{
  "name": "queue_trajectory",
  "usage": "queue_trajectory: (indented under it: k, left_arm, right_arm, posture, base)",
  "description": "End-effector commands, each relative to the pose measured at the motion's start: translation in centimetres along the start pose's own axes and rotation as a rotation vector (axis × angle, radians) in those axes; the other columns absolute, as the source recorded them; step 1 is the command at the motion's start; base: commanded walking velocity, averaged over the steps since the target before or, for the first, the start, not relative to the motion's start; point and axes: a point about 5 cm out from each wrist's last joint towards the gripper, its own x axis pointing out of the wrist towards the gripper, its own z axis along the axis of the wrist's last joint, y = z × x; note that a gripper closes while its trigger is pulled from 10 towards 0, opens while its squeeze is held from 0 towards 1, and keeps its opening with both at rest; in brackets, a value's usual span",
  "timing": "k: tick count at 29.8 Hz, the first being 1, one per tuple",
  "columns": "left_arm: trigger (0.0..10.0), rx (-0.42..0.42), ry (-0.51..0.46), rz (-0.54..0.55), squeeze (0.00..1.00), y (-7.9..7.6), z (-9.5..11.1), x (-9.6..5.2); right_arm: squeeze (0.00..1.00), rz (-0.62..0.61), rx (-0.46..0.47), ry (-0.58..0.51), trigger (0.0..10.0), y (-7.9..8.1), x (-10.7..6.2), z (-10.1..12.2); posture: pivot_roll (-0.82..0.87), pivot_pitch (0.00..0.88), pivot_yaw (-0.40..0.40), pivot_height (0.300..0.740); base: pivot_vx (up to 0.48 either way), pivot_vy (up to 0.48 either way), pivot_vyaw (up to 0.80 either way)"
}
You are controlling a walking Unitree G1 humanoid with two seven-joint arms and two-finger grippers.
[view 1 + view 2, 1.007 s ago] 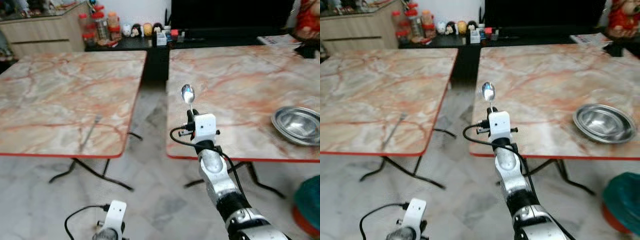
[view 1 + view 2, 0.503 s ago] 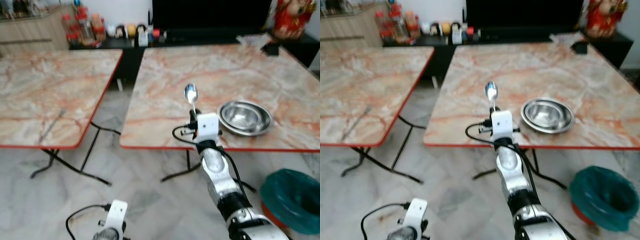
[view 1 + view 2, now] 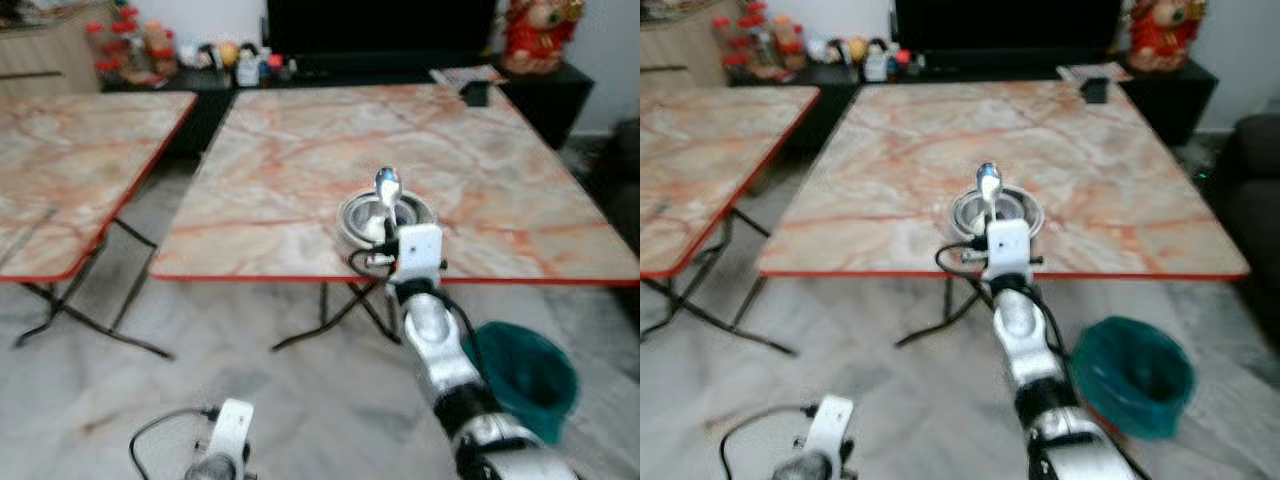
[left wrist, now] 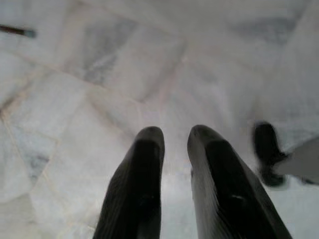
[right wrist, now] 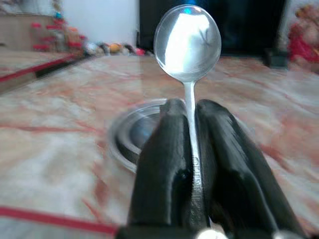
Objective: Setting the table
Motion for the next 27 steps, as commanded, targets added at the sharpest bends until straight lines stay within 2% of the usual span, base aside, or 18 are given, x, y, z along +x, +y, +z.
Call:
queue_trajectory:
  k: [1,5,13,20,27]
  left_arm:
    - [10.0,0.006,0.002,0.002,0.00,0.02,0.13,0.04]
    - [10.0,0.005,0.001,0.001,0.00,-0.02,0.17,0.05]
    - [10.0,-0.031,-0.019,-0.006,0.00,-0.09,0.36,0.05]
    - [10.0,-0.029,-0.014,0.001,0.00,-0.01,0.34,0.06]
    - [10.0,-0.024,-0.005,0.007,0.00,0.03,0.17,0.04]
  right_arm:
    - [0.00,-0.014,0.000,-0.028,10.0,-0.55,0.46,0.77]
    - [0.00,-0.012,-0.007,-0.031,10.0,-0.58,0.45,0.80]
    - [0.00,-0.010,-0.009,-0.027,10.0,-0.49,0.32,0.65]
    - [0.00,-0.009,-0.013,-0.026,10.0,-0.53,0.24,0.60]
    - [0.00,-0.004,-0.011,-0.025,10.0,-0.40,0.26,0.61]
  posture:
    - [-0.08,0.000,0.074,0.740]
    - [-0.08,0.000,0.073,0.740]
    - [-0.09,0.000,0.073,0.740]
    - [-0.09,0.000,0.074,0.740]
    - [-0.09,0.000,0.073,0.740]
  base:
    - [0.000,-0.454,0.00]
    - [0.000,-0.431,0.00]
    - [0.000,0.000,0.00]
    - [0.000,0.000,0.00]
    - [0.316,0.000,0.00]
